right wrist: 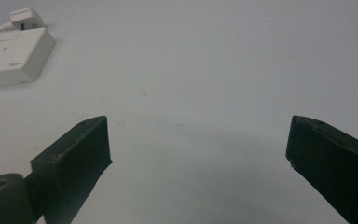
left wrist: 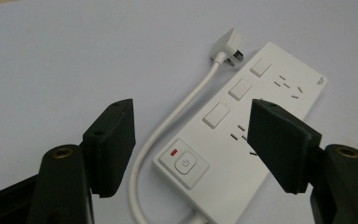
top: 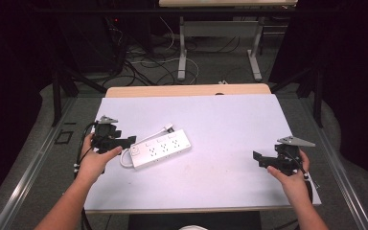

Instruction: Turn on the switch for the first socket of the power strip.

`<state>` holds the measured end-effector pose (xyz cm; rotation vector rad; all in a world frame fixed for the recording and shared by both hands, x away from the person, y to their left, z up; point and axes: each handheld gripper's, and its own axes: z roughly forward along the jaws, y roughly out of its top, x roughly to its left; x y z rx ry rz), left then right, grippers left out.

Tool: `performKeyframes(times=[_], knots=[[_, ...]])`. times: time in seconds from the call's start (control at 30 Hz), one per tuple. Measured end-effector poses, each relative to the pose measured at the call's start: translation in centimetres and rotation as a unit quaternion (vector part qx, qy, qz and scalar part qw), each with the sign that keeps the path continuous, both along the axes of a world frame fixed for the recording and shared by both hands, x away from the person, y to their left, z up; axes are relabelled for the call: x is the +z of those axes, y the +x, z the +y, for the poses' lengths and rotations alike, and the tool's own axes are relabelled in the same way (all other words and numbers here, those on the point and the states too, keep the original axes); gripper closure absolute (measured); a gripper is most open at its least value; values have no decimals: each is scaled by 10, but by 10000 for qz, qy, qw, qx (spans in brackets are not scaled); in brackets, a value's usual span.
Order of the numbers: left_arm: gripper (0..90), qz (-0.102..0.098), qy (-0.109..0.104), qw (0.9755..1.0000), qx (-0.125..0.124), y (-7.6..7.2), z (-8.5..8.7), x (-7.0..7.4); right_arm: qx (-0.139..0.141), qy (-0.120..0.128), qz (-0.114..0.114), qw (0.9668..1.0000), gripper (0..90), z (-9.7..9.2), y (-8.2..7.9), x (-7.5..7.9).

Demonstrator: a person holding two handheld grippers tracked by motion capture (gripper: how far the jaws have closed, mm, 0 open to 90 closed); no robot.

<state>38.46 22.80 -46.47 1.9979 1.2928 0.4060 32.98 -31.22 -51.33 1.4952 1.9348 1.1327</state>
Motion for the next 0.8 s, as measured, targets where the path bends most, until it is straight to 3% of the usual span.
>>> performKeyframes(times=[0.63,0.8], knots=[[359,121,8,9999,118,20,-4,2,-47,40,24,10000,62,0,1,-3],[387,278,-136,9995,119,24,-6,2,2,25,25,10000,63,-1,1,-3]])
